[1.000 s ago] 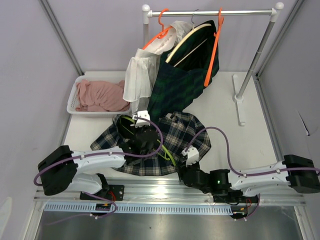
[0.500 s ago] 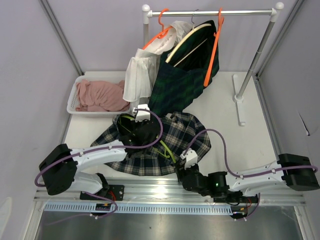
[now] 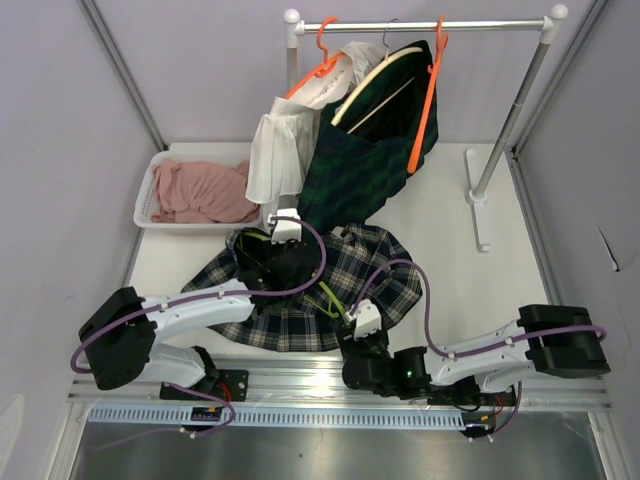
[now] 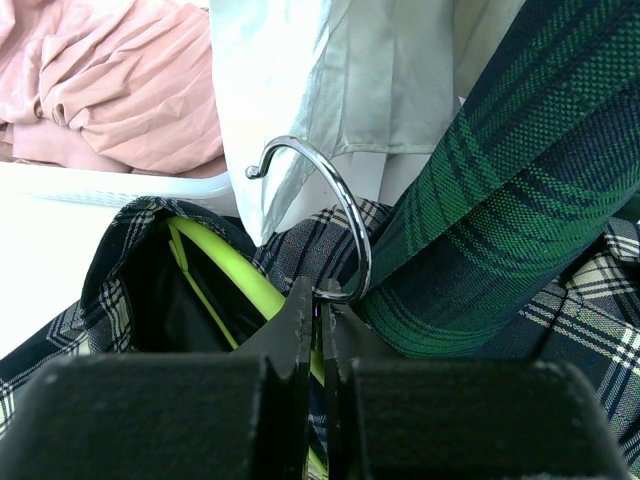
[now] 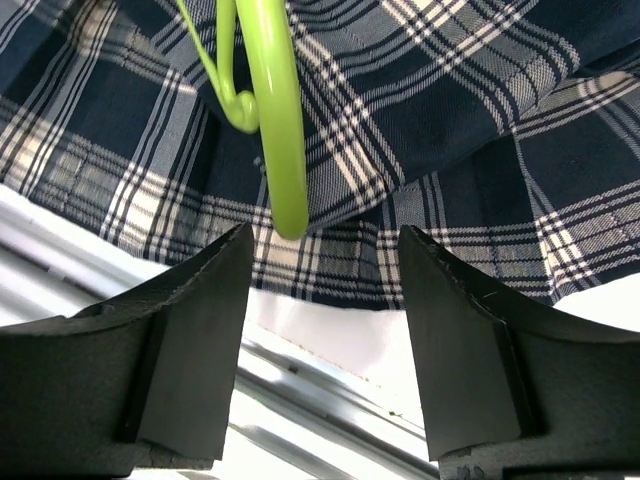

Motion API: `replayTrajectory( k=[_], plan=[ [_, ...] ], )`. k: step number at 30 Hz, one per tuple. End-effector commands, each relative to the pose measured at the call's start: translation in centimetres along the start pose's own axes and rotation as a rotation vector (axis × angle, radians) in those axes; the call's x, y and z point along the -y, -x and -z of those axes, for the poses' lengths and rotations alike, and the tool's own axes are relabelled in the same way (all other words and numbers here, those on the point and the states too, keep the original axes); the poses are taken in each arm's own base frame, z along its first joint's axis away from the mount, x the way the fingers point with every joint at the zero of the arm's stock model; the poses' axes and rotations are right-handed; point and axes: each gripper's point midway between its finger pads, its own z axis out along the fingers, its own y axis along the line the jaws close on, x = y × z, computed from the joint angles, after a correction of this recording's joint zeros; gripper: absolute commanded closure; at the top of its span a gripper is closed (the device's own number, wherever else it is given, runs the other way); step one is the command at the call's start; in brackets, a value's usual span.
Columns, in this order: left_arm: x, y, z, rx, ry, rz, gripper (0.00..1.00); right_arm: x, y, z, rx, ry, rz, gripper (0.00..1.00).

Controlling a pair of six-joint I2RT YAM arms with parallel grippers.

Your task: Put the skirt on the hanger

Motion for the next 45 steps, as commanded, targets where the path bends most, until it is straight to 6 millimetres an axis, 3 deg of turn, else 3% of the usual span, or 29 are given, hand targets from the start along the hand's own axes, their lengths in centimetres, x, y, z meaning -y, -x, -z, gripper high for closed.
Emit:
replayTrajectory(
  k=[1,9,10,12,16,19,26,27,31,34,38,39,45],
  plan=[
    [-0.1,2.1,-0.3,0.03,0.027,0.05,1.0,-0.3,2.2,-0.5,0.093,-0.086,-0.073,0.38],
    [-0.5,2.2,-0.4,0.026,0.026,0.046,1.0,0.7,0.6,-1.4,0.098,-0.185,-0.04,0.44],
    [-0.5,2.1,-0.4,0.025,0.025,0.044,1.0,1.2,0.3,-1.3,0.097,-0.201,-0.022,0.54],
    [-0.4,2.1,-0.3,0.023,0.02,0.044,1.0,1.8,0.2,-1.3,0.113,-0.226,-0.052,0.62],
    [-0.5,1.8,-0.4,0.017,0.019,0.037,1.0,3.2,0.0,-0.9,0.121,-0.265,-0.059,0.89],
    [-0.5,1.9,-0.5,0.016,0.019,0.045,1.0,3.9,0.6,-0.2,0.125,-0.266,-0.078,1.0],
    [-0.9,2.3,-0.3,0.043,0.004,0.081,1.0,4.4,1.2,0.2,0.035,-0.161,-0.145,1.0],
    [-1.0,2.8,-0.2,0.057,0.004,0.097,1.0,4.0,2.2,0.3,0.039,-0.125,-0.2,1.0],
    [-1.7,3.4,-0.2,0.098,0.017,0.108,1.0,3.3,3.0,0.4,-0.06,0.011,-0.218,1.0],
    [-1.9,4.2,-0.2,0.123,0.029,0.114,1.0,3.8,4.0,0.3,-0.095,0.036,-0.237,1.0],
    [-2.0,5.0,-0.2,0.158,0.043,0.13,1.0,2.7,4.4,0.9,-0.186,0.121,-0.213,1.0],
    [-2.0,5.2,-0.2,0.163,0.041,0.137,1.0,2.1,5.3,1.1,-0.186,0.146,-0.219,1.0],
    [-1.5,5.9,-0.4,0.178,0.048,0.14,1.0,1.3,5.4,1.7,-0.26,0.167,-0.183,1.0]
  ],
)
